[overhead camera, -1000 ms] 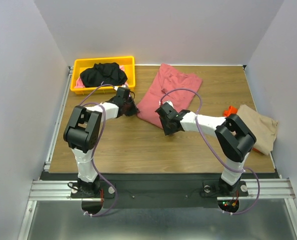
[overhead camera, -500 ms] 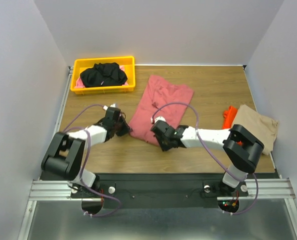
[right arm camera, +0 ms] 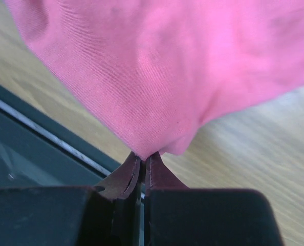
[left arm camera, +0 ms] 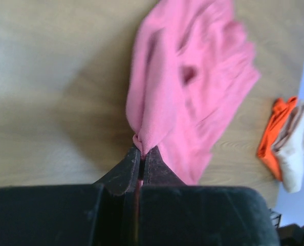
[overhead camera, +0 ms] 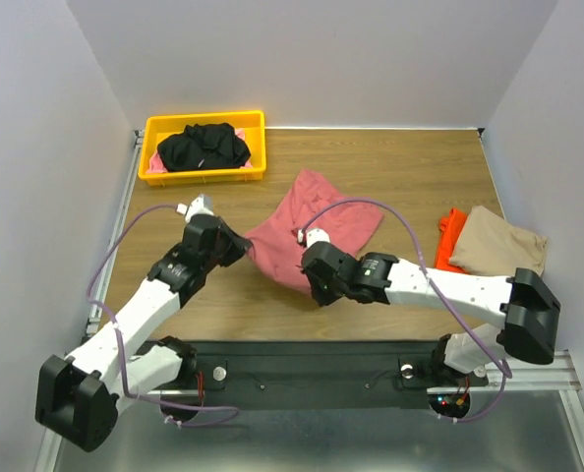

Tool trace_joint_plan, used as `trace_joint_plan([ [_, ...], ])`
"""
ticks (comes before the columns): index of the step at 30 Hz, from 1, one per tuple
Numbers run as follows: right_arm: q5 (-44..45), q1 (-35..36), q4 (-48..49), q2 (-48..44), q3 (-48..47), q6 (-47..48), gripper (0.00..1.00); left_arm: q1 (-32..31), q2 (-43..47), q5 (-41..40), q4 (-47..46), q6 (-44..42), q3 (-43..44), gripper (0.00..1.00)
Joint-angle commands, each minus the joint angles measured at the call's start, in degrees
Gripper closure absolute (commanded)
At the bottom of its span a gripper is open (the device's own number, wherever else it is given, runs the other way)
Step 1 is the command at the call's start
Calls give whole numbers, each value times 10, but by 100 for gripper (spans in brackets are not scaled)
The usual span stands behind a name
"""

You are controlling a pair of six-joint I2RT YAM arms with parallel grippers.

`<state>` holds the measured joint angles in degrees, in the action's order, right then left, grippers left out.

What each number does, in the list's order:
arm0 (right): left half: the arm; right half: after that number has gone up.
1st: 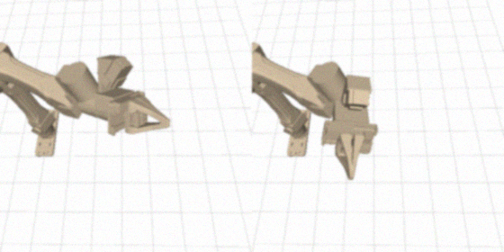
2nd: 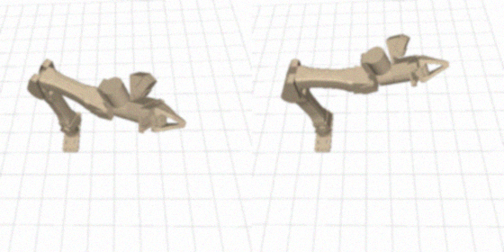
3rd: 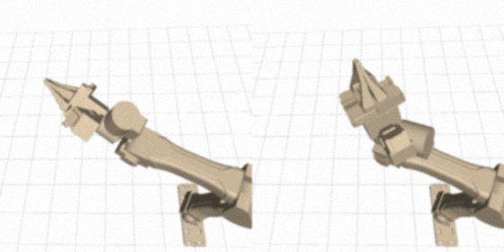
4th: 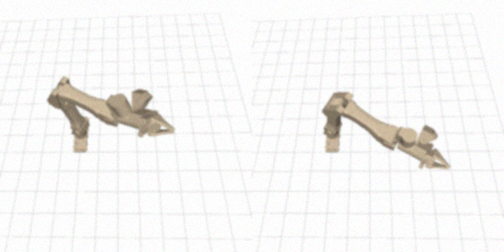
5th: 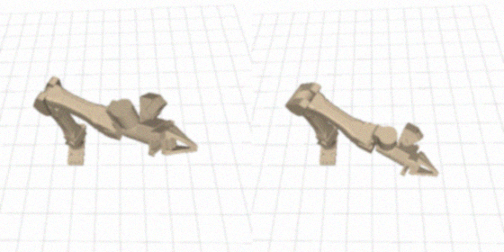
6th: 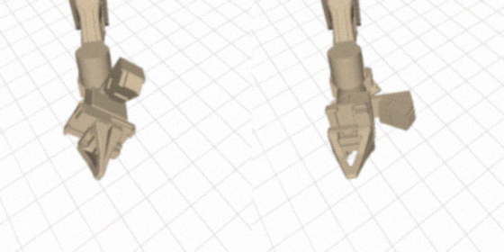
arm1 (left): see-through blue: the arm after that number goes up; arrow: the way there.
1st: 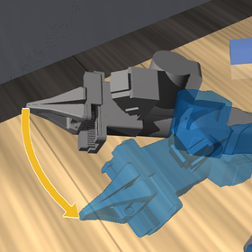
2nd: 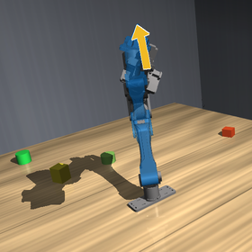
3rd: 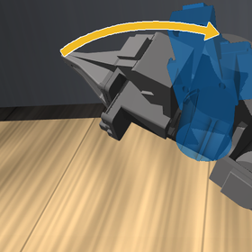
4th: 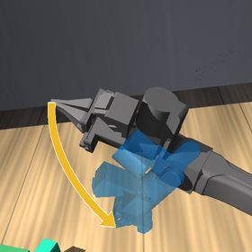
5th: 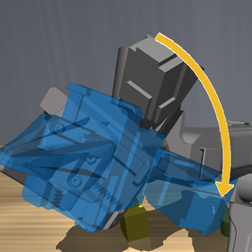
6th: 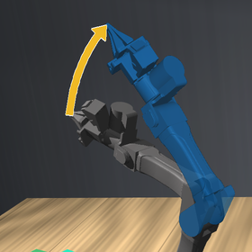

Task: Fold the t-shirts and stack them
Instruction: Fold the tshirt

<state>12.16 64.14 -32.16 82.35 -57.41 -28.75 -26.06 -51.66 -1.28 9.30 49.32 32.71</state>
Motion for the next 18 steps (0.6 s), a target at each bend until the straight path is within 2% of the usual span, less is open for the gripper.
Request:
trace_joint_plan([
  [1,80,-27,-26,-38,-49,-6,100,-6,-59,-26,-35,-23,85,100],
  [5,128,-74,-36,-48,-72,-4,100,-7,-147,-23,-74,-39,180,100],
  [9,156,-155,-36,-28,-105,0,100,-11,-243,-19,-124,-48,267,100],
  [13,146,-231,-34,8,-141,23,100,-12,-331,-16,-126,-67,378,100],
  [18,117,-324,-29,79,-177,47,100,-12,-460,1,-124,-87,476,100],
])
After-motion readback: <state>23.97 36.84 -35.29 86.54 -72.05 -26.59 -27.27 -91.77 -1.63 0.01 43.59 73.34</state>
